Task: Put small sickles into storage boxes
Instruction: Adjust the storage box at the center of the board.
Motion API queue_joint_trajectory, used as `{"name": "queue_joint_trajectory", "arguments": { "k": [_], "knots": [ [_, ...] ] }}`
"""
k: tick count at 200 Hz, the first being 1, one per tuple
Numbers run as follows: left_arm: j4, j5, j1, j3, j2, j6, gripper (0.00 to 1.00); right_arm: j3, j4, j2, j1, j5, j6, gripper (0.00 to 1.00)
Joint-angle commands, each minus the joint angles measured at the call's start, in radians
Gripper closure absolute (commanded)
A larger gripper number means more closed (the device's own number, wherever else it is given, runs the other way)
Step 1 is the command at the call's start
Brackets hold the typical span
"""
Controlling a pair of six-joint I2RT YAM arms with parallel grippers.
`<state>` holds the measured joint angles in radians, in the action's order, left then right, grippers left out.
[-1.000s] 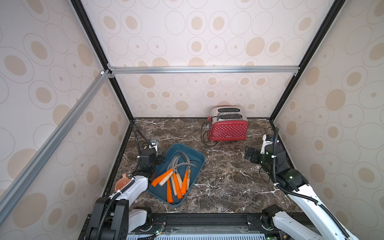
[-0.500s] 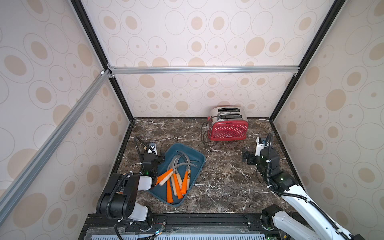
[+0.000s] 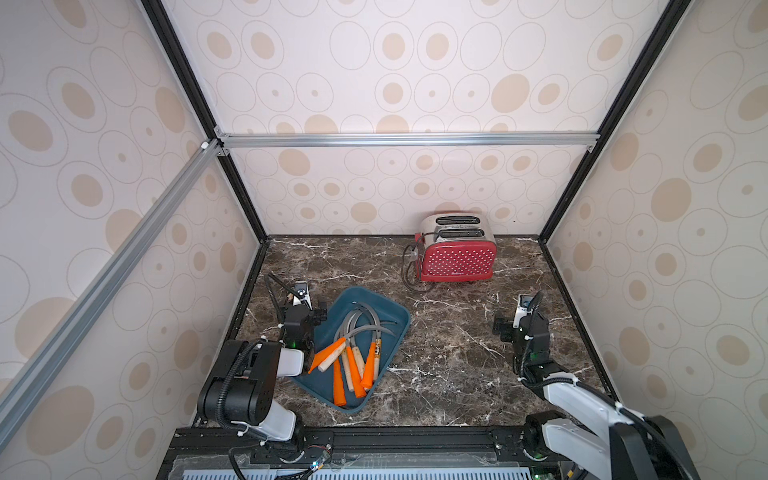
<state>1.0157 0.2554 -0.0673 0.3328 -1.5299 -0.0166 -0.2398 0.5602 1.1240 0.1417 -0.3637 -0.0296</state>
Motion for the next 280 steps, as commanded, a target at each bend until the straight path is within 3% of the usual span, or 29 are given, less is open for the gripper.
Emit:
{"name": "queue_joint_trajectory", "arguments": {
  "k": [1,29,47,65,82,98,118,138,280],
  "knots": [
    [-0.035,0.022,0.013,0.019,-0.010,0.003,0.01,-0.008,0.312,0.149,-0.036,0.065,0.032,0.00],
    [-0.049,0.015,0.015,0.026,-0.010,0.005,0.01,-0.074,0.368,0.341,-0.048,0.146,0.047,0.01],
    [-0.058,0.010,0.018,0.030,-0.010,0.007,0.01,-0.074,0.499,0.444,-0.045,0.160,0.067,0.00],
    [-0.070,0.003,0.021,0.037,-0.009,0.010,0.01,-0.090,0.373,0.389,-0.047,0.147,0.042,0.00],
    [-0.073,0.001,0.023,0.038,-0.010,0.010,0.01,-0.112,0.409,0.430,-0.047,0.146,0.054,0.00],
    [-0.075,-0.001,0.025,0.040,-0.009,0.011,0.01,-0.169,0.244,0.408,-0.048,0.139,0.036,0.00],
    [-0.084,-0.006,0.026,0.044,-0.010,0.013,0.01,-0.110,0.386,0.418,-0.041,0.159,0.068,0.00],
    [-0.086,-0.008,0.027,0.044,-0.010,0.013,0.01,-0.178,0.242,0.415,-0.057,0.177,0.045,0.00],
    [-0.091,-0.014,0.030,0.047,-0.010,0.015,0.01,-0.176,0.247,0.415,-0.070,0.207,0.040,0.00]
  ]
}}
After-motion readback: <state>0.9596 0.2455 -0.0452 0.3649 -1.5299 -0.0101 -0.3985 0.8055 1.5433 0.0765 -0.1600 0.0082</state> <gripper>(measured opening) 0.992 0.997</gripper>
